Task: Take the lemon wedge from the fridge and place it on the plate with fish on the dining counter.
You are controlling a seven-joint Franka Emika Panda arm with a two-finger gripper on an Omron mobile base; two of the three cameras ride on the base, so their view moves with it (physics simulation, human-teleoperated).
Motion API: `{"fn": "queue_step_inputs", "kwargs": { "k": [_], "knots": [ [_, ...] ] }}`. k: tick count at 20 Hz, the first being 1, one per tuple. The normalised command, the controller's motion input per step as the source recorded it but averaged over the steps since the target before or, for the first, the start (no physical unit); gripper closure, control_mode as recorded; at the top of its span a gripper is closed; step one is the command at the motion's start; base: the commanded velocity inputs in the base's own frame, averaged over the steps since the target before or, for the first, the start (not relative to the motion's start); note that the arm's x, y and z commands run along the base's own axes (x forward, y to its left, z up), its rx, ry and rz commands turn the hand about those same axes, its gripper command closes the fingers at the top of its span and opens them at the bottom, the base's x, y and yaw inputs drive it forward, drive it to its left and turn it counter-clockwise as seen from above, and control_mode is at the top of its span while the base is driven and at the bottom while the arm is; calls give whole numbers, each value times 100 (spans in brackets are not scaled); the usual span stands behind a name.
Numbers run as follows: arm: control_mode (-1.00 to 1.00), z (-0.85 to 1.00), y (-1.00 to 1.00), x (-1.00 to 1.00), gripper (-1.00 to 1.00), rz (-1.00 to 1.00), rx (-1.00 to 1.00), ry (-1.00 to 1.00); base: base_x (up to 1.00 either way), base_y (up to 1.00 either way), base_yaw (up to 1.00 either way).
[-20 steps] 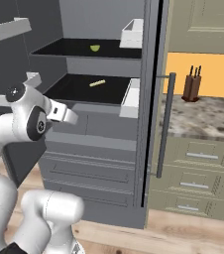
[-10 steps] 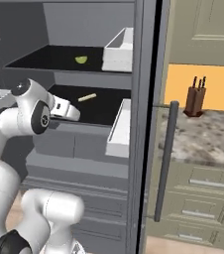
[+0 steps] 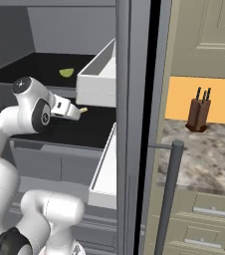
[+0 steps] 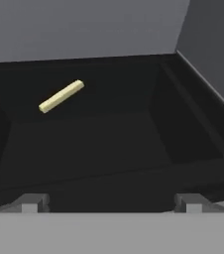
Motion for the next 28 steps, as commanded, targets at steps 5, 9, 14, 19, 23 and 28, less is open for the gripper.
{"fn": "queue_step_inputs", "kwargs": {
  "k": [5, 9, 14, 19, 23, 28],
  "knots": [
    [-100, 97, 0, 0, -100, 0, 1, -16, 0, 0, 0],
    [-100, 98, 0, 0, -100, 0, 7, -10, 0, 0, 0],
    [-100, 77, 4, -16, -100, 1, 15, -1, 0, 0, 0],
    [-100, 36, 3, -17, -100, 1, 2, -28, 0, 0, 0],
    [-100, 1, 16, 56, -100, -2, 0, -5, 0, 0, 0],
    [-100, 3, 10, 70, -100, 0, 0, 12, 0, 0, 0]
  ]
}}
